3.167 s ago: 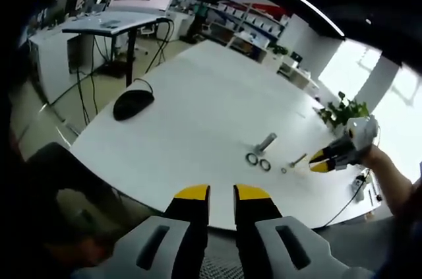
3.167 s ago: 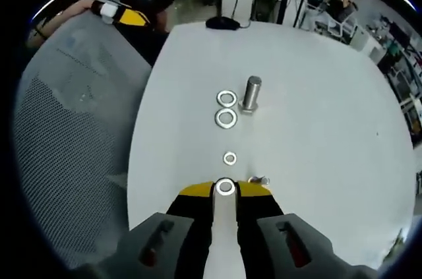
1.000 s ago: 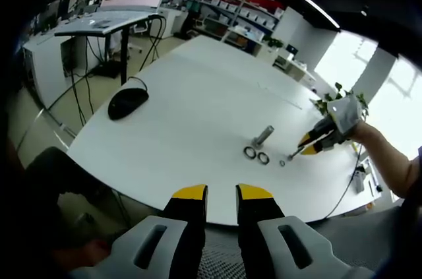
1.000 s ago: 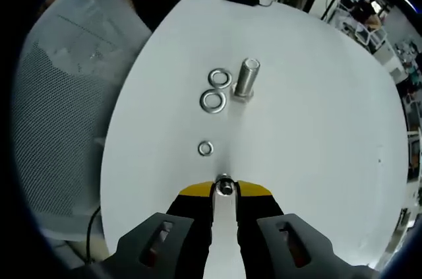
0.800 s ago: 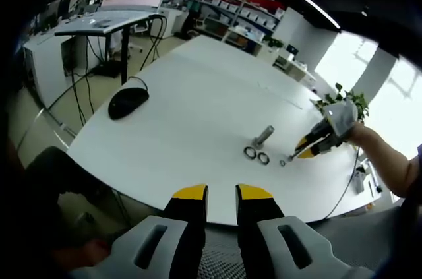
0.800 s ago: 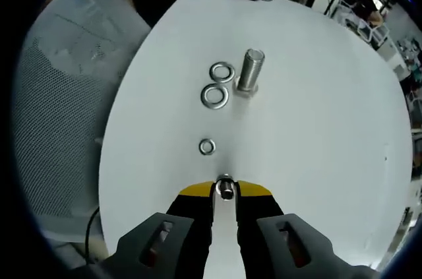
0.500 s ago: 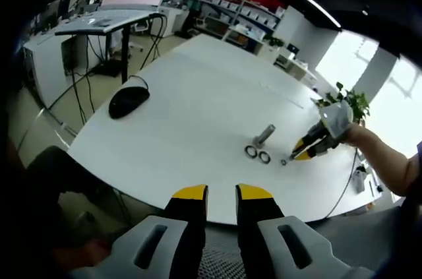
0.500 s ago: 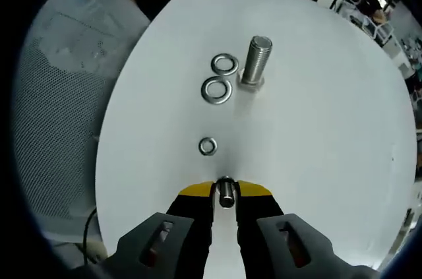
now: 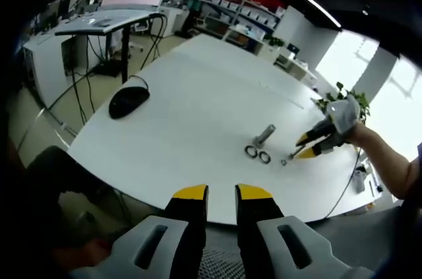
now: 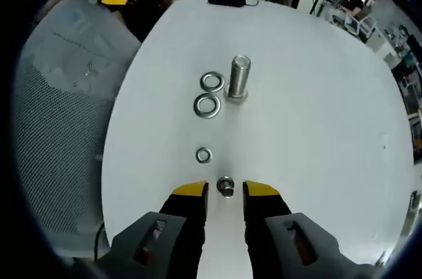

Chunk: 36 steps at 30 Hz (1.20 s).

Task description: Place the washer onto the threaded stud by aligning its center hole with the stud, sliding it down to the base, and recovering from edge contact or off-axis alignment until the washer reaches the visible bottom stop.

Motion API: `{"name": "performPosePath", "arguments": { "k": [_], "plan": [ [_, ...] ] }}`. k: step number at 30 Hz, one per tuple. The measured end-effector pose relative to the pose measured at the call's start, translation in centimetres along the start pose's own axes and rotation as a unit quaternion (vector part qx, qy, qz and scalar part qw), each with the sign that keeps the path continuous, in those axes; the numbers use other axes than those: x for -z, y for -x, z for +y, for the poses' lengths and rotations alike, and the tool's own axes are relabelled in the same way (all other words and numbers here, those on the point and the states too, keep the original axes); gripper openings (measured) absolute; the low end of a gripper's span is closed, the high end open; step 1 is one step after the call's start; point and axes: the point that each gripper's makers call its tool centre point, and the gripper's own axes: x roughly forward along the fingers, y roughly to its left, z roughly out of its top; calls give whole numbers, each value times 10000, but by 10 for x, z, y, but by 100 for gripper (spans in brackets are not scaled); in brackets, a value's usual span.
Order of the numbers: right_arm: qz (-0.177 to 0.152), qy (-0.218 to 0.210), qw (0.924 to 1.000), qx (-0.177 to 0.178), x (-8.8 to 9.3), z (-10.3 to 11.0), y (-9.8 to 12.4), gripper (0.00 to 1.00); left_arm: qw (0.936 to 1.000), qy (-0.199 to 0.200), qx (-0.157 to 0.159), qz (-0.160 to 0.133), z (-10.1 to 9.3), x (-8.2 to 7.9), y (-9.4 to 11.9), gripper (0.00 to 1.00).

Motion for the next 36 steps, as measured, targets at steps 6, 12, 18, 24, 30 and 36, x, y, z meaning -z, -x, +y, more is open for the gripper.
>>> {"name": "performPosePath", "arguments": {
  "k": [6,12,18,24,30,36],
  "plan": [
    [-154,-8,9998,102,-3,11,13,24,10000,-2,-8,-4,0,0,0,14],
    [-508,-51,9985,221,-17,23,34,24,10000,-39,2,4,-1,1,1,14],
    [-692,15,9970,353,-26,31,53,24,10000,-2,26,-35,-1,0,1,16],
    [-1014,81,9940,398,-46,37,70,24,10000,-11,55,-23,-2,0,1,16],
    [-1166,121,9924,386,-54,42,76,24,10000,-19,63,-8,-2,0,0,17],
    [-1163,78,9925,376,-52,42,73,24,10000,-24,60,0,-2,0,0,17]
  ]
}}
